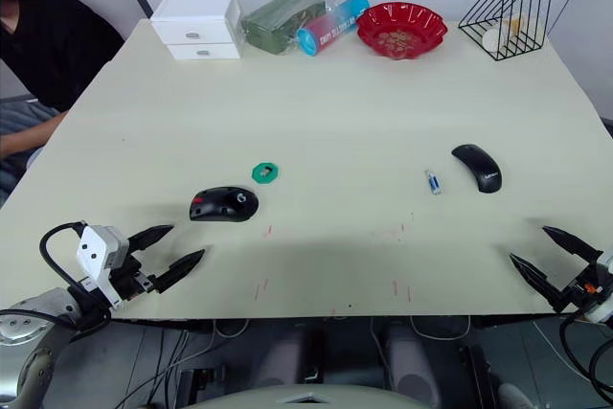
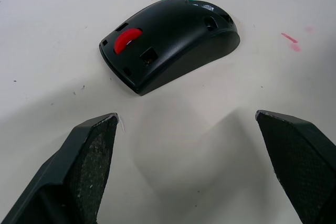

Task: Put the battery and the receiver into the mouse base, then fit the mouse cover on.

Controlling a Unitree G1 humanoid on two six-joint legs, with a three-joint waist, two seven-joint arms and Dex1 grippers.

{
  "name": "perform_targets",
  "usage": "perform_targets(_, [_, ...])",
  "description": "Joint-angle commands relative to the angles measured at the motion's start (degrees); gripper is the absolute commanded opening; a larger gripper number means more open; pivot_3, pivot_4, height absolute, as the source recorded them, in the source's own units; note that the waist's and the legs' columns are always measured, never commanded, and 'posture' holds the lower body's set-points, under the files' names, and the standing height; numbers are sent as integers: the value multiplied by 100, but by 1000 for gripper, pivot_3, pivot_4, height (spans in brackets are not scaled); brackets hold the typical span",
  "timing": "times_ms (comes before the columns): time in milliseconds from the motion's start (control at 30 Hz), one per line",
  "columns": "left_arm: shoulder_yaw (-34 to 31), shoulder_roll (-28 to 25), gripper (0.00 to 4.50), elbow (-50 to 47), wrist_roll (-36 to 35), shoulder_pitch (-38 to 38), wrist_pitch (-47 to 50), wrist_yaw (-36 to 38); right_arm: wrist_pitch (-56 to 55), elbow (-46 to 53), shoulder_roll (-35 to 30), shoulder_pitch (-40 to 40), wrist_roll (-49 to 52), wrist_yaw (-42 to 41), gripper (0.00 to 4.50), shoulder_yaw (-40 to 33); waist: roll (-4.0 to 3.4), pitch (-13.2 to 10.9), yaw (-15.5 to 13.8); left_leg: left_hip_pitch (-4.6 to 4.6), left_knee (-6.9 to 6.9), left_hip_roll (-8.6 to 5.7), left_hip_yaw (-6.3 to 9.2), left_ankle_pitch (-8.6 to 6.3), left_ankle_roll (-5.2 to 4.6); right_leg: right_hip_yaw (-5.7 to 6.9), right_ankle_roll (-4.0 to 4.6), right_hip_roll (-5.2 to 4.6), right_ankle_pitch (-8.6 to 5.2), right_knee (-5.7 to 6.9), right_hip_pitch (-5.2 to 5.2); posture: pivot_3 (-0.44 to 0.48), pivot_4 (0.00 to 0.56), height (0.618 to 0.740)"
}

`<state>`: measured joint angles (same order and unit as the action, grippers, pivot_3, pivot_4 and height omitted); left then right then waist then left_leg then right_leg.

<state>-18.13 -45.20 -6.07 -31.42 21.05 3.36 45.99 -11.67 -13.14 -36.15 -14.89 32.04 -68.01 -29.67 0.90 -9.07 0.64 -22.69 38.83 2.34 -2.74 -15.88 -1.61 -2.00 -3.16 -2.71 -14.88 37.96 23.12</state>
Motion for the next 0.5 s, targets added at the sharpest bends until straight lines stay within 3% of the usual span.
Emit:
perform_targets(33, [-141,50,4500,168,156,-154,-152,177,-144,100,8,-60,95,39,4450,-201,-1,1,-2,0,0,0,0,0,0,0,0,0,0,0,0,0,150,740])
perform_targets(500, [-233,203,4500,1074,467,-499,-756,996,-176,185,33,-129,136,32,4450,-187,-3,8,4,1,0,-1,-3,0,0,-2,0,0,0,0,0,0,150,740])
